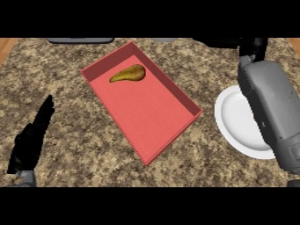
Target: Pick the pear from the plate and place it in the cardboard box
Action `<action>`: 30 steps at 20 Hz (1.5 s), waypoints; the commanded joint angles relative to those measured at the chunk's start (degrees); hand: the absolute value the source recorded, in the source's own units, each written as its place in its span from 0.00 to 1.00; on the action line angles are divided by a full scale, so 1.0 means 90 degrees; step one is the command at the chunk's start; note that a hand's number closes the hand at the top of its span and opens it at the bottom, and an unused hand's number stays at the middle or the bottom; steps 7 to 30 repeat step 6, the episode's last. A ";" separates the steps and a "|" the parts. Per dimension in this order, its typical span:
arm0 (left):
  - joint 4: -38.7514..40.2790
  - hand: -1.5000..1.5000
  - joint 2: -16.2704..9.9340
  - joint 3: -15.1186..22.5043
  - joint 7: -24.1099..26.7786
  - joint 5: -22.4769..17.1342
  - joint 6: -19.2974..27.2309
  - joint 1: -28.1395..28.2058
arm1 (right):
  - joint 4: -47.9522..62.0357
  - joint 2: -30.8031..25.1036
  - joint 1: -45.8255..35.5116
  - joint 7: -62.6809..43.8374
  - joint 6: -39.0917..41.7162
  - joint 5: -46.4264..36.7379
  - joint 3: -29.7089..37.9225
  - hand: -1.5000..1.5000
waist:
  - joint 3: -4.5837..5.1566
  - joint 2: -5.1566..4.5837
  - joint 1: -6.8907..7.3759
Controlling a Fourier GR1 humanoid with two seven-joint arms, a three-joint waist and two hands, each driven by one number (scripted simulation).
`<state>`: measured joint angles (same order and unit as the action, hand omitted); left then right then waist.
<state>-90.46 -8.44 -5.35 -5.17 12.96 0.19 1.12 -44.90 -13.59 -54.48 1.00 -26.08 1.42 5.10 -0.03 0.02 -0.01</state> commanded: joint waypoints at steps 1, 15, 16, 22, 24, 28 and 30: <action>-0.0076 0.50 -0.0080 -0.0027 -0.0220 -0.0016 -0.0088 -0.0092 | -0.0359 -0.0867 0.0485 0.0066 0.0816 0.0388 0.0435 0.00 | 0.0000 0.0007 -0.0036; 0.0075 0.50 0.0341 0.0299 0.0030 0.0362 0.0324 0.0040 | -0.0822 -0.1418 0.1743 0.0678 0.2105 0.0833 0.0666 0.00 | 0.0000 0.0011 -0.0079; 0.0075 0.50 0.0341 0.0299 0.0030 0.0362 0.0324 0.0040 | -0.0822 -0.1418 0.1743 0.0678 0.2105 0.0833 0.0666 0.00 | 0.0000 0.0011 -0.0079; 0.0075 0.50 0.0341 0.0299 0.0030 0.0362 0.0324 0.0040 | -0.0822 -0.1418 0.1743 0.0678 0.2105 0.0833 0.0666 0.00 | 0.0000 0.0011 -0.0079; 0.0075 0.50 0.0341 0.0299 0.0030 0.0362 0.0324 0.0040 | -0.0822 -0.1418 0.1743 0.0678 0.2105 0.0833 0.0666 0.00 | 0.0000 0.0011 -0.0079; 0.0075 0.50 0.0341 0.0299 0.0030 0.0362 0.0324 0.0040 | -0.0822 -0.1418 0.1743 0.0678 0.2105 0.0833 0.0666 0.00 | 0.0000 0.0011 -0.0079; 0.0075 0.50 0.0341 0.0299 0.0030 0.0362 0.0324 0.0040 | -0.0822 -0.1418 0.1743 0.0678 0.2105 0.0833 0.0666 0.00 | 0.0000 0.0011 -0.0079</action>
